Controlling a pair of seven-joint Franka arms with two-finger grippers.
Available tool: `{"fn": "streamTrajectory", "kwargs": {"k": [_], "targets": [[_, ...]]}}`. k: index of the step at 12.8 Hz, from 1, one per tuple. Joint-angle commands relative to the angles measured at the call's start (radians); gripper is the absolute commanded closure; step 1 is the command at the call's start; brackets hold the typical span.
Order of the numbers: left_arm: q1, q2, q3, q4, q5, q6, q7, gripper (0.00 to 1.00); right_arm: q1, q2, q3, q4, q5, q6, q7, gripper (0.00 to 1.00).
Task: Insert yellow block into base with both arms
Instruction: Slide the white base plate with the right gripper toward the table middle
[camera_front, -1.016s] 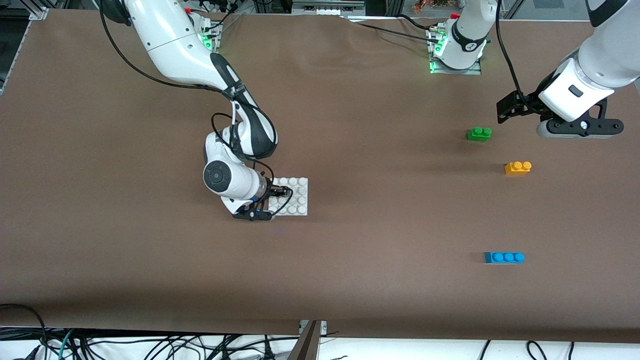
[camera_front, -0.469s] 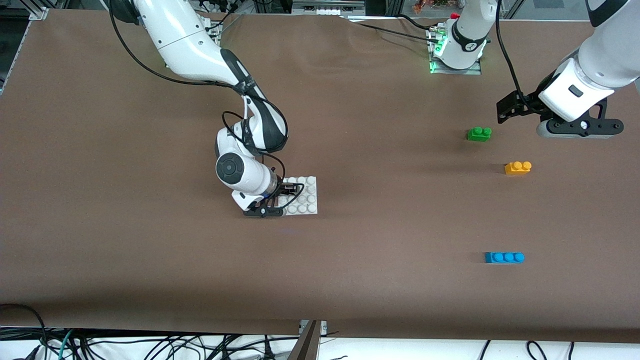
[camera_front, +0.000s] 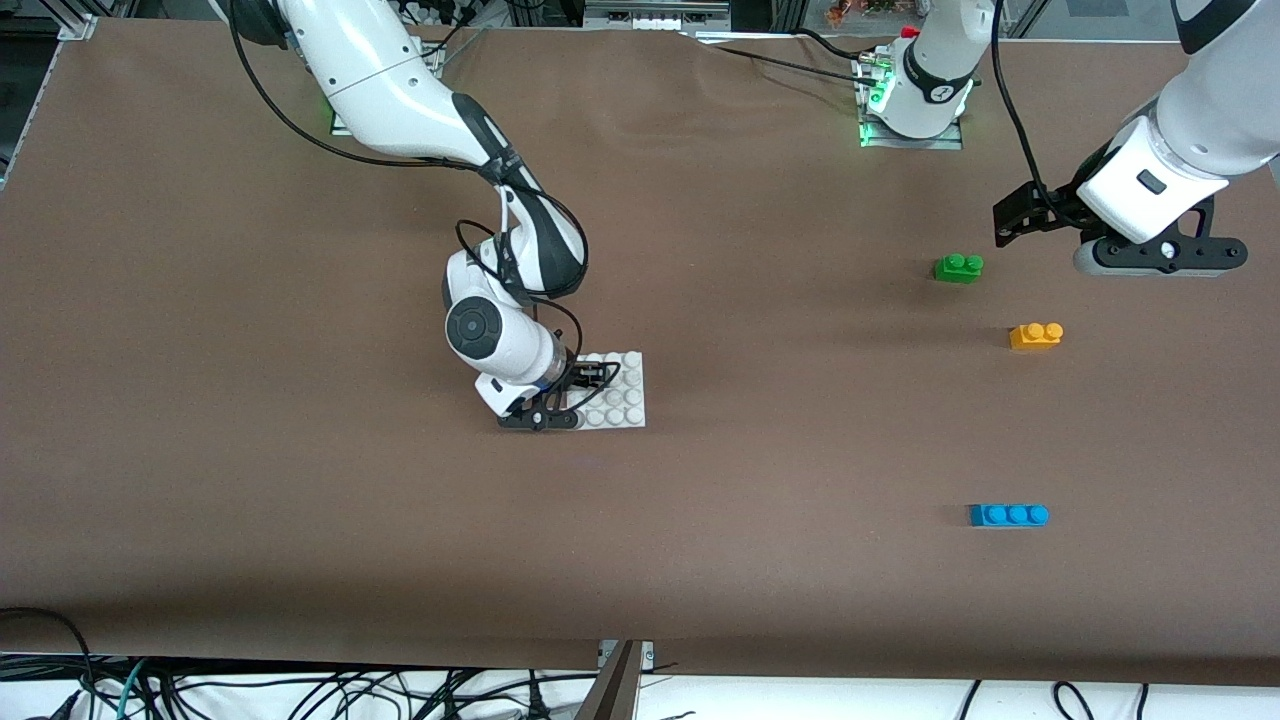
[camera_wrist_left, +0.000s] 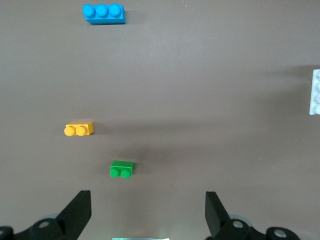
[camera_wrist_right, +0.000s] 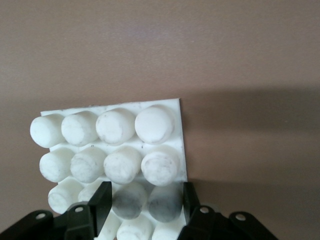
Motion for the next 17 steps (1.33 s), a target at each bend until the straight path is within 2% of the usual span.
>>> {"fn": "streamTrajectory", "kwargs": {"k": [1,5,17], "targets": [[0.002,-0.001,-0.007,0.018,0.025,-0.013,-0.005,0.00,0.034,0.108,0.006,0.041,0.019,0.055,0.036,0.37],[0.002,0.000,-0.006,0.018,0.025,-0.013,-0.005,0.00,0.060,0.140,0.006,0.105,0.019,0.055,0.097,0.36],[-0.003,-0.001,-0.009,0.020,0.025,-0.014,-0.005,0.00,0.132,0.168,0.006,0.124,0.019,0.120,0.145,0.36]]}}
